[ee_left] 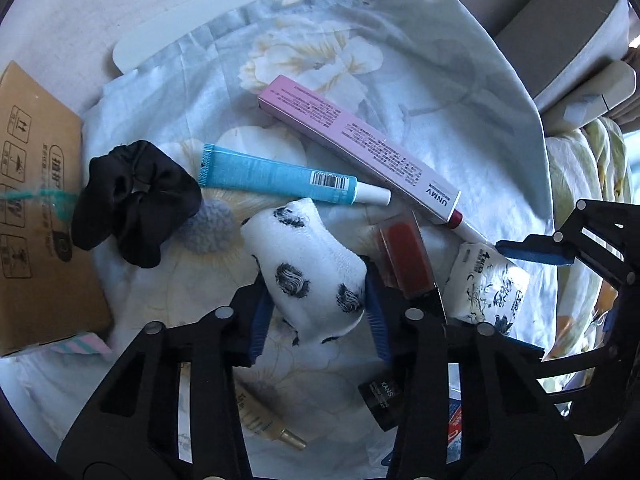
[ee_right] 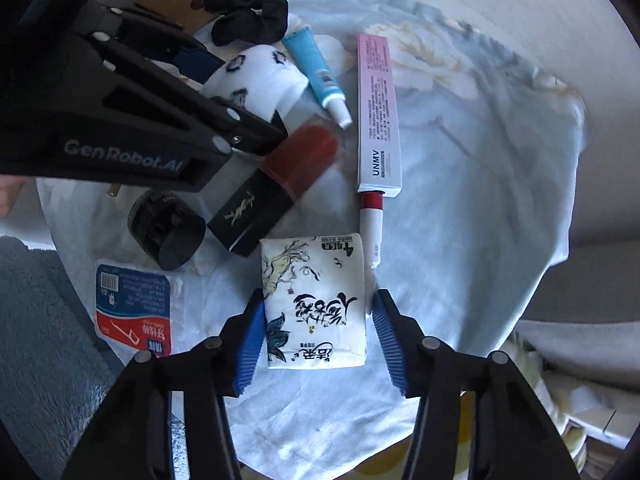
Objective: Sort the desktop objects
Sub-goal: 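Grasp the white printed sock with the left tool while the right tool grasps the tissue pack, then carry the white sock and tissue pack into the box and release both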
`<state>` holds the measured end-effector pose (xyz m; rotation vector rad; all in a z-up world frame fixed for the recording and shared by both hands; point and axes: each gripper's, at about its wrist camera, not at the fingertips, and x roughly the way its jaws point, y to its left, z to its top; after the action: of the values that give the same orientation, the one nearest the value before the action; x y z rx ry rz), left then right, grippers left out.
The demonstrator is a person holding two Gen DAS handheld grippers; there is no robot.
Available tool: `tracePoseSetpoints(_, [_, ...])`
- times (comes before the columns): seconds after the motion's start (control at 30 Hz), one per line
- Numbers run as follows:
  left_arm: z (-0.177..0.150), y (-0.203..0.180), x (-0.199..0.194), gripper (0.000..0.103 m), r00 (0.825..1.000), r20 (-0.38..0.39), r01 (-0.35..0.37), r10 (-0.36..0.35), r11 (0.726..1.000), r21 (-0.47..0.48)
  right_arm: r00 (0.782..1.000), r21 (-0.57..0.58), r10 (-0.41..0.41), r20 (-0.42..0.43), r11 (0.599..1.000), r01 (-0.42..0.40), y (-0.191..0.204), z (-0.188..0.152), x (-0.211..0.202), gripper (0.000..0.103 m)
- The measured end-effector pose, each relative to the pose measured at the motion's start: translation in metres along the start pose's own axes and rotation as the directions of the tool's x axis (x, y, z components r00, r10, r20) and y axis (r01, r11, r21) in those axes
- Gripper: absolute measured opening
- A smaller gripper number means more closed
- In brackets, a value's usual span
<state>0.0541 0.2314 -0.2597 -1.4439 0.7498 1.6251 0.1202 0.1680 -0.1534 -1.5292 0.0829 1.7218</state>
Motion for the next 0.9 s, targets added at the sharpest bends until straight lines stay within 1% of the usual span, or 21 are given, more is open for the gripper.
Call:
tracePoseSetpoints(0.13, [-0.001,0.003,-0.012,0.035,1.0,0.017,-0.015,0.014,1.0,0.014,1.0,-0.009,-0.016,-0.004,1.0,0.016,0.003,0.003,-0.005,0.046])
tracePoseSetpoints(0.17, [-0.001,0.004,-0.016,0.035,1.0,0.021,-0.012,0.012,1.0,0.013,1.0,-0.009,-0.014,-0.001,1.0,0.014,0.004,0.003,-0.007,0.042])
tracePoseSetpoints(0.37, [0.0,0.012,-0.038,0.034,0.999,0.049,-0.003,0.003,1.0,0.014,0.999,0.017,-0.036,-0.018,0.999,0.036,0.005,0.002,-0.014,0.042])
tracePoseSetpoints(0.53, [-0.001,0.016,-0.059,0.034,0.997,0.074,0.012,-0.014,0.999,0.035,1.0,0.086,-0.021,0.005,0.996,0.021,0.001,0.0,-0.029,0.042])
tracePoseSetpoints(0.67, [0.012,0.021,-0.079,0.034,0.994,0.099,0.034,-0.038,0.999,0.041,0.999,0.122,-0.031,0.02,0.992,0.029,0.001,0.001,-0.045,0.042])
tracePoseSetpoints(0.77, [0.025,0.02,-0.091,0.034,0.99,0.124,0.055,-0.059,0.998,0.04,0.999,0.152,-0.043,0.033,0.988,0.037,0.002,0.004,-0.059,0.041])
tracePoseSetpoints(0.87, [0.03,0.027,-0.105,0.034,0.985,0.155,0.067,-0.073,0.997,0.038,0.997,0.179,-0.053,0.049,0.983,0.044,0.001,0.008,-0.073,0.042])
tracePoseSetpoints(0.9, [0.031,0.03,-0.112,0.034,0.983,0.168,0.07,-0.075,0.997,0.036,0.997,0.192,-0.053,0.056,0.98,0.042,-0.002,0.015,-0.078,0.042])
